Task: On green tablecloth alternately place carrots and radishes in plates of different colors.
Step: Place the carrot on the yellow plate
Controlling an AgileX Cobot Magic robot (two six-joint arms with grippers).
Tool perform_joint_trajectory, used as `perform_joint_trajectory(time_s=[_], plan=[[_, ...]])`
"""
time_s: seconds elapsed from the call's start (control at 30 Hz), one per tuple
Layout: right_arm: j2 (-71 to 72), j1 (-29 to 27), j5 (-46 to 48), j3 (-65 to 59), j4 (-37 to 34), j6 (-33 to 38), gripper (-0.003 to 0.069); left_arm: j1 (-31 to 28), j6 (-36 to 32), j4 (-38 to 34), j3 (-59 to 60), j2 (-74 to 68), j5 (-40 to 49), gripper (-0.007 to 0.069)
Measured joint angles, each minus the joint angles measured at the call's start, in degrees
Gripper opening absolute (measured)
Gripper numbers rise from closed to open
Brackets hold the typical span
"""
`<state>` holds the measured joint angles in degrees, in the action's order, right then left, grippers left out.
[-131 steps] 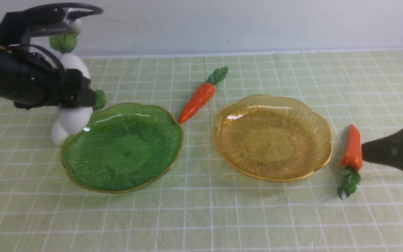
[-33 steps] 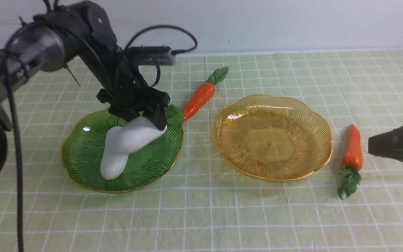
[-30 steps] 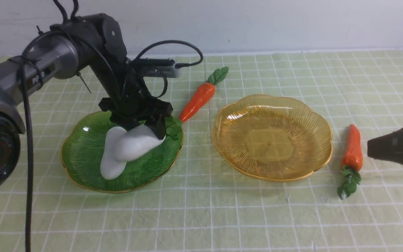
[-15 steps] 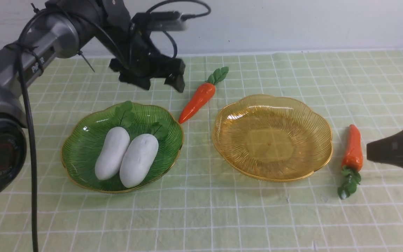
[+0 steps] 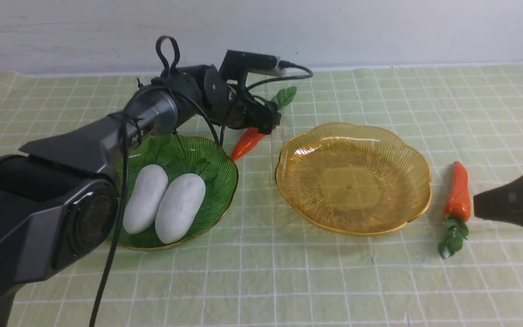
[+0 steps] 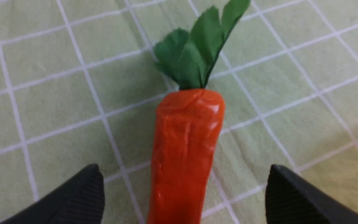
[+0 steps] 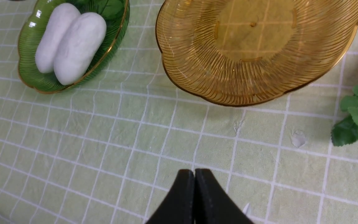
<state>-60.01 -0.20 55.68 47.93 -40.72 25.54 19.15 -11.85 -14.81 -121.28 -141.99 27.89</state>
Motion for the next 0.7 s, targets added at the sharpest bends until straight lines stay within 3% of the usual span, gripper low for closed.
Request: perform_joint_trajectory(time_s=[0.13,0.27,0.3,0.57,0.7], plan=[[0.00,0.00,0.11,0.00,0.00,0.04,-0.0015,0.00,-0.12,-0.92,0.00,-2.10,0.68,0.0545],[0.00,0.00,0.11,0.00,0.00,0.04,-0.0015,-0.06,-0.44,-1.32,-0.66,-2.10,2.18,0.0220],[0.00,0.00,-0.01,0.00,0.00,0.04,-0.0015,-0.06,-0.44,-1.53,-1.28,-2.10,3.34,0.0195],[0.00,0.00,-3.15,0.00,1.28,-1.38,-0.0015,0.26,0.75,-2.74,-10.02,5.00,16.09,0.0217],[-2.03,-0.89,-5.11,3.39,8.33,-10.37,-0.0015,0.54,3.37,-8.38,-13.56,12.88,28.30,0.0217]])
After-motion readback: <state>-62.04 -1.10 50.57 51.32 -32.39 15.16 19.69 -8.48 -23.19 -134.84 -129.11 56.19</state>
